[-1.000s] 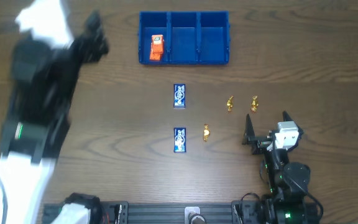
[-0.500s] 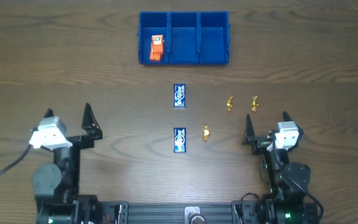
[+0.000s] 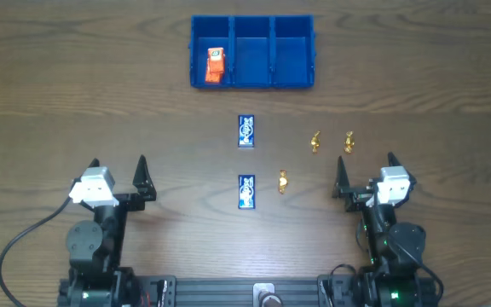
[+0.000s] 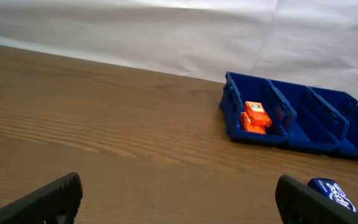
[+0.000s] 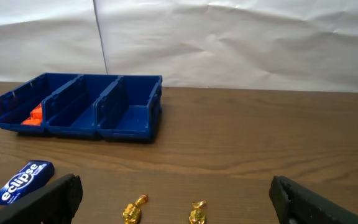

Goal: Sort Candies Into Trays

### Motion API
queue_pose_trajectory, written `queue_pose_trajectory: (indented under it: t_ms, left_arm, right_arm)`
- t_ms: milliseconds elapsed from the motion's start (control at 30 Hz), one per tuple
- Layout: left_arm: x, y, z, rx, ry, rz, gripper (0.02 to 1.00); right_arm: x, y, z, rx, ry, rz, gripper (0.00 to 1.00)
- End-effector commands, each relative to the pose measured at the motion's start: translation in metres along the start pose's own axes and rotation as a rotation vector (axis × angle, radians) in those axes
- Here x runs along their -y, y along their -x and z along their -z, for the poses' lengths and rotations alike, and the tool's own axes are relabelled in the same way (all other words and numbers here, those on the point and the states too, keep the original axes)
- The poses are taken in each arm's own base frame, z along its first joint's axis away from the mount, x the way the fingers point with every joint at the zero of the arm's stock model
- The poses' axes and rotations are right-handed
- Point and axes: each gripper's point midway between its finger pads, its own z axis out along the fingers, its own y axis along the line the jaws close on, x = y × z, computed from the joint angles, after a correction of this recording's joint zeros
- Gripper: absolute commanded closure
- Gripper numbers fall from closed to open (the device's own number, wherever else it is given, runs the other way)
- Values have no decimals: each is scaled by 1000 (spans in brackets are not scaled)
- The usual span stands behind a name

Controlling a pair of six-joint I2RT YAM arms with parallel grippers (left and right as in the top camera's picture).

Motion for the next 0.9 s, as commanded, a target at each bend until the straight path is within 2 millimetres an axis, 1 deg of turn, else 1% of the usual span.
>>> queue_pose_trajectory:
  t_ms: [33, 667, 733, 833, 867, 900]
  left_arm:
    - [-3, -16, 0, -56, 8, 4, 20]
    - [-3, -16, 0, -56, 8, 4, 20]
    - [-3, -16, 0, -56, 8, 4, 20]
    - [-3, -16, 0, -56, 8, 4, 20]
    - [-3, -16, 0, -56, 8, 4, 20]
    - [-3, -16, 0, -56, 8, 4, 23]
  right_arm:
    - [-1, -2, 0, -4, 4, 15, 3]
    - [-2, 0, 0, 3, 11, 8, 3]
    - [-11, 13, 1, 57, 61, -48, 3]
    - [-27, 39, 5, 129, 175, -260, 3]
    - [-39, 49, 8, 118, 246, -300, 3]
    - [-51, 56, 11, 89, 315, -297, 3]
